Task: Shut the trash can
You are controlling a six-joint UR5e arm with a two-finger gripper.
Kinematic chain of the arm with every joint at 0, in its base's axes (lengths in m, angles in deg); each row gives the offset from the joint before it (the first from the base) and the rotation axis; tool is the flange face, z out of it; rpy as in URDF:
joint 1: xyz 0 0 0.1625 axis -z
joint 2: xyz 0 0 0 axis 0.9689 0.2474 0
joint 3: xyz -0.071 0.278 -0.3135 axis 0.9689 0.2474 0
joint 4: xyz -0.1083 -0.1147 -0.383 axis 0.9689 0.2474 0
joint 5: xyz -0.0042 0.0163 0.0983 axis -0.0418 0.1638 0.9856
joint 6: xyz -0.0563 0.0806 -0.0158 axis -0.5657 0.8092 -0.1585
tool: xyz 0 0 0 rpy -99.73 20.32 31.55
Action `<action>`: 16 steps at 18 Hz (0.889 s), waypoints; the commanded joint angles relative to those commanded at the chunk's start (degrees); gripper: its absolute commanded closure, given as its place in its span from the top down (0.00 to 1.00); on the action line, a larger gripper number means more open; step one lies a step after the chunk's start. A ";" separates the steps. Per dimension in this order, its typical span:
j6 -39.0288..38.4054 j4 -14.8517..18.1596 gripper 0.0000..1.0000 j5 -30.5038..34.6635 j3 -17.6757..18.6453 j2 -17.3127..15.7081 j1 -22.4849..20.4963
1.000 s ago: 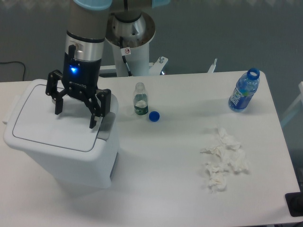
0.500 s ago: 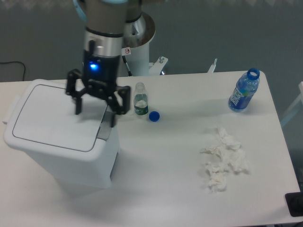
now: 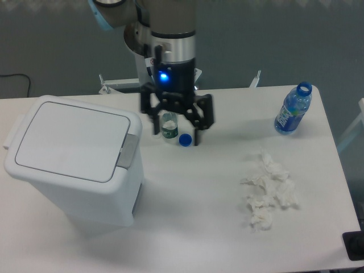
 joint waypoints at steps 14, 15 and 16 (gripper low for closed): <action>21.97 11.68 1.00 0.97 2.11 -6.59 -10.73; 24.34 12.39 1.00 1.06 2.46 -6.94 -11.08; 26.71 12.92 1.00 0.97 2.81 -7.38 -11.95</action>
